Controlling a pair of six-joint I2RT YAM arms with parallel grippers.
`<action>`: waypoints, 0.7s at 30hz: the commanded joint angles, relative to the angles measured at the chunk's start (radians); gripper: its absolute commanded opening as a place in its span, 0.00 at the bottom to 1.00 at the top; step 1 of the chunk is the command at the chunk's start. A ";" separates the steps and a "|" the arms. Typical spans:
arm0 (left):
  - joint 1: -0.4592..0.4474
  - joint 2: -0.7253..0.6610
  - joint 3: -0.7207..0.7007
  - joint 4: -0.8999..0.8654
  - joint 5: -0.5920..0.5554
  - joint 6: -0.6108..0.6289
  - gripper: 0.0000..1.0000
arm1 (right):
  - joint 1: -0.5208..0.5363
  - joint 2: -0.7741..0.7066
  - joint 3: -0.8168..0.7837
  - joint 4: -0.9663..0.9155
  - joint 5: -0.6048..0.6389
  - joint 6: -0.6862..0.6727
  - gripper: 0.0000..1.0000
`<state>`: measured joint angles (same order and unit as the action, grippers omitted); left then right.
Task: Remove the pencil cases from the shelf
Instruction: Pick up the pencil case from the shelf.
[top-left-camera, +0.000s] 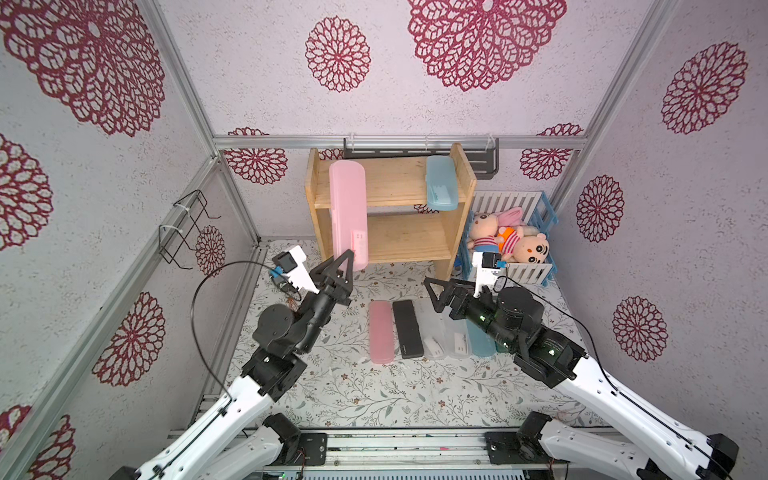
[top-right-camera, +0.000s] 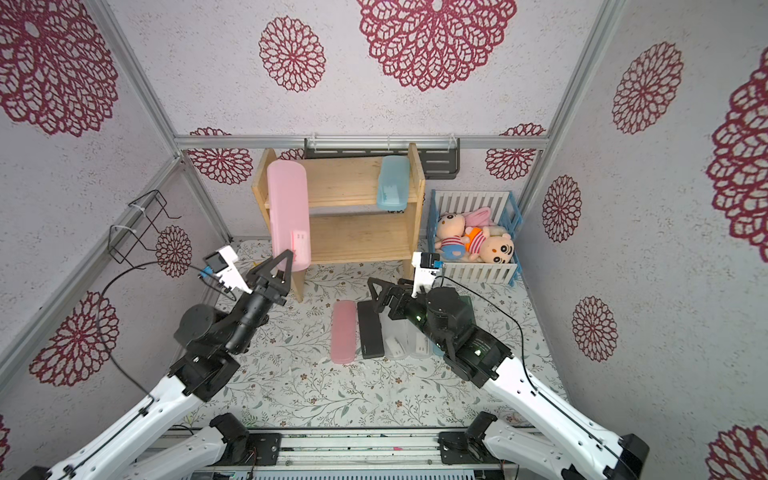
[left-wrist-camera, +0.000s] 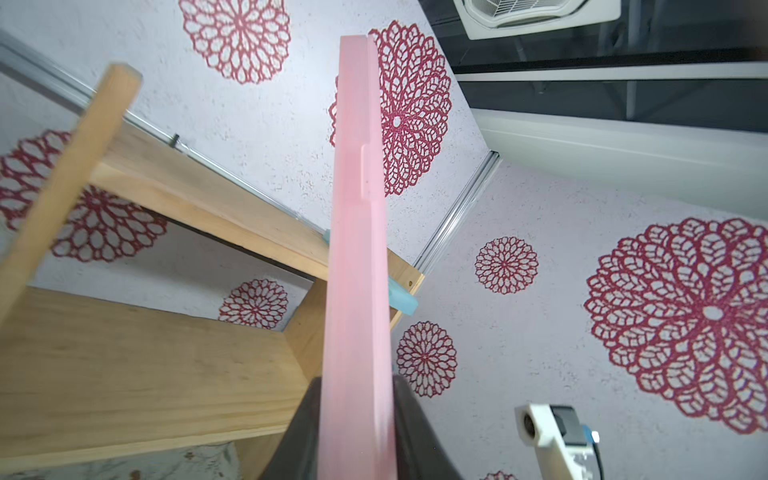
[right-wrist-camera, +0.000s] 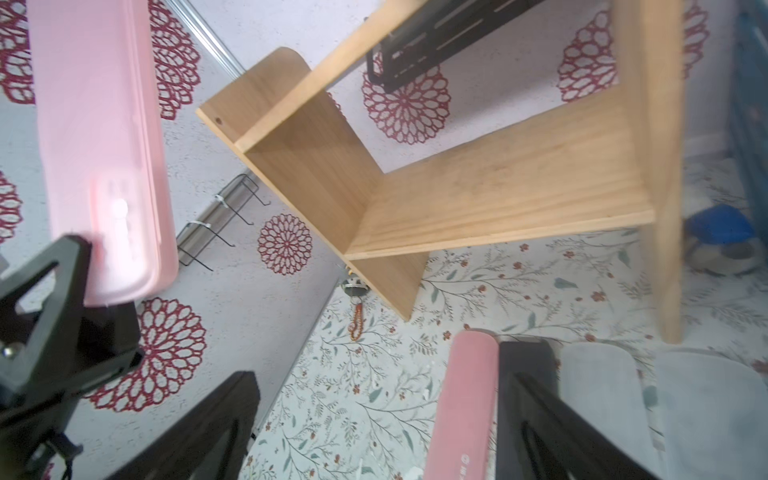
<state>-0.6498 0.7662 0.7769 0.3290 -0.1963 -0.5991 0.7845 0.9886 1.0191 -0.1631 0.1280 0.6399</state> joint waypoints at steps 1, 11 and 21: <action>-0.013 -0.152 -0.085 -0.159 -0.037 0.189 0.00 | 0.069 0.083 0.080 0.133 -0.002 0.021 0.99; -0.013 -0.478 -0.181 -0.387 -0.099 0.250 0.00 | 0.229 0.440 0.496 0.120 -0.007 -0.054 0.99; -0.013 -0.556 -0.194 -0.433 -0.094 0.242 0.00 | 0.311 0.753 0.916 -0.057 0.015 -0.106 0.99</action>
<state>-0.6521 0.2302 0.5888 -0.0998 -0.2836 -0.3698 1.0786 1.7031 1.8542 -0.1528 0.1318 0.5713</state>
